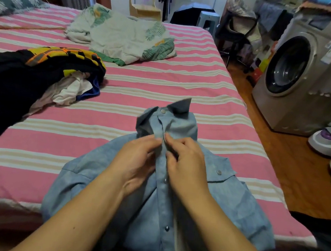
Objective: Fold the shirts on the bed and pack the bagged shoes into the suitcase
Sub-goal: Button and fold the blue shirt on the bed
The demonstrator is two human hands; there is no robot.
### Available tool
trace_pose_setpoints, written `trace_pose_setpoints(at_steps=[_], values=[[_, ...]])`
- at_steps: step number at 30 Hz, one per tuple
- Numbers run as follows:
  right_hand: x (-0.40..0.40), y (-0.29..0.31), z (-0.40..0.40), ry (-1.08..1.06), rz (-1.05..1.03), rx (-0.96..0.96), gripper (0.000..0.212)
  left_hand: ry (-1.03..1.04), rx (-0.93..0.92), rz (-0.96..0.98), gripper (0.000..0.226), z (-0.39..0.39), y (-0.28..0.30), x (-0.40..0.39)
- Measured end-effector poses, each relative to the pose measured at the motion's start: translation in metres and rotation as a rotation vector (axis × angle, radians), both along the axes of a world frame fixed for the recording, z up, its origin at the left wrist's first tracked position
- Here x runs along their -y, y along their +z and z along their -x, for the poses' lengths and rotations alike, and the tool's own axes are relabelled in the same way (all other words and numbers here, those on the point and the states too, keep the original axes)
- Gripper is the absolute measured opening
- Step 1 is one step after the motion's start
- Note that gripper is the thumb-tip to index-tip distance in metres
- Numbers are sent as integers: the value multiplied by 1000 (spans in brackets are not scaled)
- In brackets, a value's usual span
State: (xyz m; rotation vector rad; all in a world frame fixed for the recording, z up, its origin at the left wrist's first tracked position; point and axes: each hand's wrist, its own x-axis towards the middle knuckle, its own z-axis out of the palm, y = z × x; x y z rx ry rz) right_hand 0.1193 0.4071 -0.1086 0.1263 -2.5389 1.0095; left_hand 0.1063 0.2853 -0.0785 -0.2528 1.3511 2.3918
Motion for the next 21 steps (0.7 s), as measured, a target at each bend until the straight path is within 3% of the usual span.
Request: trace_pose_setpoints(at_steps=[2, 4, 6, 8, 9, 11, 13, 15, 18, 21], values=[[-5, -1, -1, -61, -146, 153, 63, -40, -117, 144, 36, 0, -3, -4], [-13, 3, -5, -169, -207, 279, 64, -39, -174, 238, 49, -4, -7, -8], [-26, 9, -6, -207, -136, 283, 39, 34, -206, 434, 42, -13, -14, -11], [-40, 17, -5, -249, -67, 253, 9, 127, -225, 748, 20, -23, -27, -12], [-45, 21, -4, -272, -40, 250, 14, 96, -218, 851, 17, -28, -32, -12], [-51, 30, -5, -272, 84, 268, 21, -119, -208, 961, 33, -41, -41, -15], [-50, 39, -7, -248, 225, 281, 24, -283, -309, 1217, 40, -49, -52, -18], [-50, 45, -7, -245, 286, 260, 23, -261, -422, 1404, 41, -50, -60, -16], [-54, 50, -2, -277, 166, 222, 22, -192, -505, 1379, 28, -45, -65, -18], [-43, 49, -10, -342, -54, 151, 21, -142, -523, 1106, 15, -40, -59, -18]])
